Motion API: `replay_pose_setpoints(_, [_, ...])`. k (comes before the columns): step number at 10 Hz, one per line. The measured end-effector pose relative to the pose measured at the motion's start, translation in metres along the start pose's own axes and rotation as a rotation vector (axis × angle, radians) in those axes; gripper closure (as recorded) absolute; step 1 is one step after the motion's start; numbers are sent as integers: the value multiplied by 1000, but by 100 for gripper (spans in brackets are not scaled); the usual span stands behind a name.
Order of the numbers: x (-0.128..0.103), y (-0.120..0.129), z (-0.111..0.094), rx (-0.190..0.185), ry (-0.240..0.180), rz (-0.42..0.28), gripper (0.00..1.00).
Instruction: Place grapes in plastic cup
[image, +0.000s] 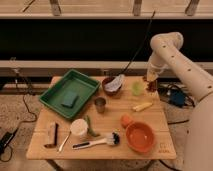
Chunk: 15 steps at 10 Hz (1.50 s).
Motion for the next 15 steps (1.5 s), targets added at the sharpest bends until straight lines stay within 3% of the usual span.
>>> replay_pose_setpoints(2, [-7, -5, -2, -1, -20, -8, 100])
replay_pose_setpoints(4, [-30, -12, -8, -2, -45, -37, 100])
replay_pose_setpoints(8, [-50, -15, -2, -11, -80, -67, 100])
replay_pose_setpoints(15, [-52, -12, 48, -29, -98, -86, 100])
